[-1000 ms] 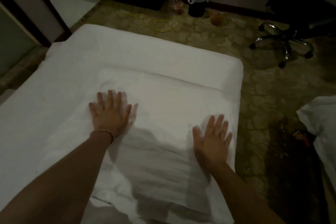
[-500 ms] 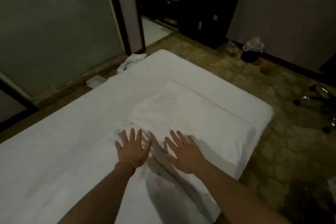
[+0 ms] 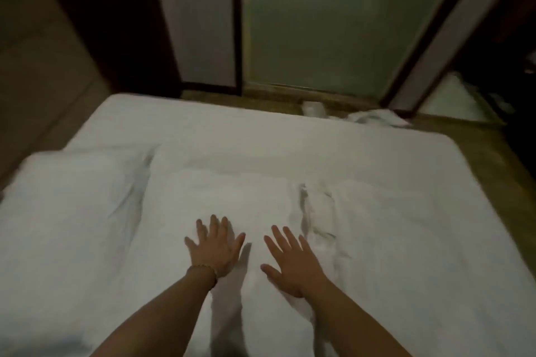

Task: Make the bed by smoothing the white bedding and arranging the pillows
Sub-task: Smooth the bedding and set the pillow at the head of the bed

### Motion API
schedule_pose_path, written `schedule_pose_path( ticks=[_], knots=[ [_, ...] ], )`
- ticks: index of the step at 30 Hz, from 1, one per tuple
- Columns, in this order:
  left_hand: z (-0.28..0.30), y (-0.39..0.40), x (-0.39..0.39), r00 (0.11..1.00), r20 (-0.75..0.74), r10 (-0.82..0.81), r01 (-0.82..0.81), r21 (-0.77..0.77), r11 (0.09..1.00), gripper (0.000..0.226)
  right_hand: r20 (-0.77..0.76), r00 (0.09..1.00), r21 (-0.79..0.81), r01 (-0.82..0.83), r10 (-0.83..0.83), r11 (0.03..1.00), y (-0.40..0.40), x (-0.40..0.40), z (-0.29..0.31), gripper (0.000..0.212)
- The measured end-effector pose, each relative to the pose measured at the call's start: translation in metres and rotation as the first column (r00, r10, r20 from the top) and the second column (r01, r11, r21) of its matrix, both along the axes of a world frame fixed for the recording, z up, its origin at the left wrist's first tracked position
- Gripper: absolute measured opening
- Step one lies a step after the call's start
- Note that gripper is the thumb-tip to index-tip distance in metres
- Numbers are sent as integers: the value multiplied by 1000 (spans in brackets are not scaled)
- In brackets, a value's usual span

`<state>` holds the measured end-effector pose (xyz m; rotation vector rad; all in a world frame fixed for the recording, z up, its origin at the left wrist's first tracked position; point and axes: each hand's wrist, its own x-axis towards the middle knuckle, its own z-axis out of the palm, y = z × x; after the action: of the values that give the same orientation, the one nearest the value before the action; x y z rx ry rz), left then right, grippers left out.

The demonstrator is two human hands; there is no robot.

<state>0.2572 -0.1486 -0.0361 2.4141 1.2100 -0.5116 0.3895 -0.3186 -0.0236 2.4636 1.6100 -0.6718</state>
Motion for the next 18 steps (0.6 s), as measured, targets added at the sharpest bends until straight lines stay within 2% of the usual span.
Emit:
schedule_pose_path(
  ticks=[4, 9, 16, 18],
  knots=[
    [-8, -16, -56, 948, -52, 315, -317, -36, 948, 81, -32, 957, -38, -290, 289, 956, 32, -7, -5, 87],
    [-15, -43, -121, 770, -64, 635, -638, -86, 765, 83, -57, 825, -62, -565, 562, 823, 76, -33, 1, 105],
    [-43, -15, -179, 561, -68, 825, -826, -116, 552, 86, -53, 663, -68, -749, 747, 659, 167, -98, -13, 107],
    [-58, -1, -188, 517, -65, 853, -853, -116, 508, 87, -46, 640, -84, -768, 767, 635, 195, -113, -25, 95]
  ],
)
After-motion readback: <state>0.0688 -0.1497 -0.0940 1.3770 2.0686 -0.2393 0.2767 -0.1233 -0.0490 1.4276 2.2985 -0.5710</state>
